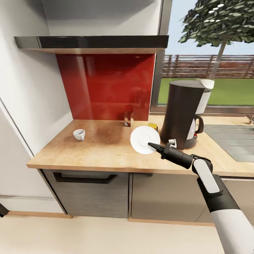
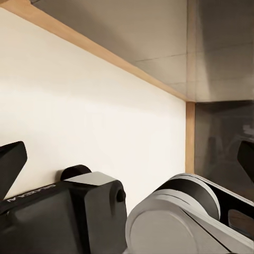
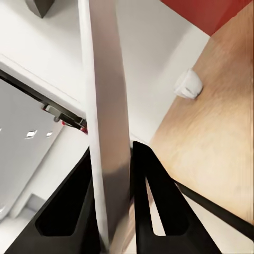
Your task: Set up a coffee station on the kitchen countertop: keep the coffee maker on the countertop, move the bottle of coffee from the kitchen shelf to the counter next to the coffee maker, place a paper coffee filter on top of the coffee maker, put the saucer next to the coffee maker with the coffee cup on the saucer, and place the electric kettle next to the coffee maker.
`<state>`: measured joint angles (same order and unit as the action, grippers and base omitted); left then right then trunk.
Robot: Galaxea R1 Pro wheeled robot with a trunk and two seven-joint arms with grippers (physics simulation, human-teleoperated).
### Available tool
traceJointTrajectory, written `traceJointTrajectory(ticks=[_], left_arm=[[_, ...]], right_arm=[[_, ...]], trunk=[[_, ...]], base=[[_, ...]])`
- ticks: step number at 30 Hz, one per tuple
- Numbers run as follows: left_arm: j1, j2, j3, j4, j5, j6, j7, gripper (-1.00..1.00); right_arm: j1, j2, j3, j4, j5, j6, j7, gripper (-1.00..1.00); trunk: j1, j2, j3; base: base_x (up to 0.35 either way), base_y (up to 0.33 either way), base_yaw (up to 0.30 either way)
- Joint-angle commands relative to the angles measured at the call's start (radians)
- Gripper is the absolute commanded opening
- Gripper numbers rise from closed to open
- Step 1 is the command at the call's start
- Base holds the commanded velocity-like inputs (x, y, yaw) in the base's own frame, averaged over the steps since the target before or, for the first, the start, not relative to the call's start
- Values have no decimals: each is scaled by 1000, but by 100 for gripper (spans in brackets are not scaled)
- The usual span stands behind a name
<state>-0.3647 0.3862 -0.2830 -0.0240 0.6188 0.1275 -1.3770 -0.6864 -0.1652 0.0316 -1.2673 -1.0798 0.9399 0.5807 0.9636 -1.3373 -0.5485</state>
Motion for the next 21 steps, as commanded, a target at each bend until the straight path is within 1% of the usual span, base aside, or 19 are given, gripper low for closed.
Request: traceJointTrajectory(ticks=[1, 6, 13, 21], left_arm=[[0, 0, -8, -1, 9, 11, -4, 100], [0, 0, -8, -1, 9, 11, -3, 100], [0, 0, -9, -1, 9, 11, -3, 100], [0, 0, -8, -1, 9, 11, -2, 100]], right_arm=[[-1, -1, 1, 4, -3, 4, 7, -100], [-1, 0, 1, 17, -3, 4, 7, -100], [-1, 1, 1, 24, -3, 2, 7, -100], [-1, 3, 1, 26, -3, 2, 7, -100]], trunk=[[0, -1, -1], [0, -1, -1], [0, -1, -1], [0, -1, -1]], base=[[0, -43, -38], [0, -59, -127], [0, -245, -30], [0, -28, -1]])
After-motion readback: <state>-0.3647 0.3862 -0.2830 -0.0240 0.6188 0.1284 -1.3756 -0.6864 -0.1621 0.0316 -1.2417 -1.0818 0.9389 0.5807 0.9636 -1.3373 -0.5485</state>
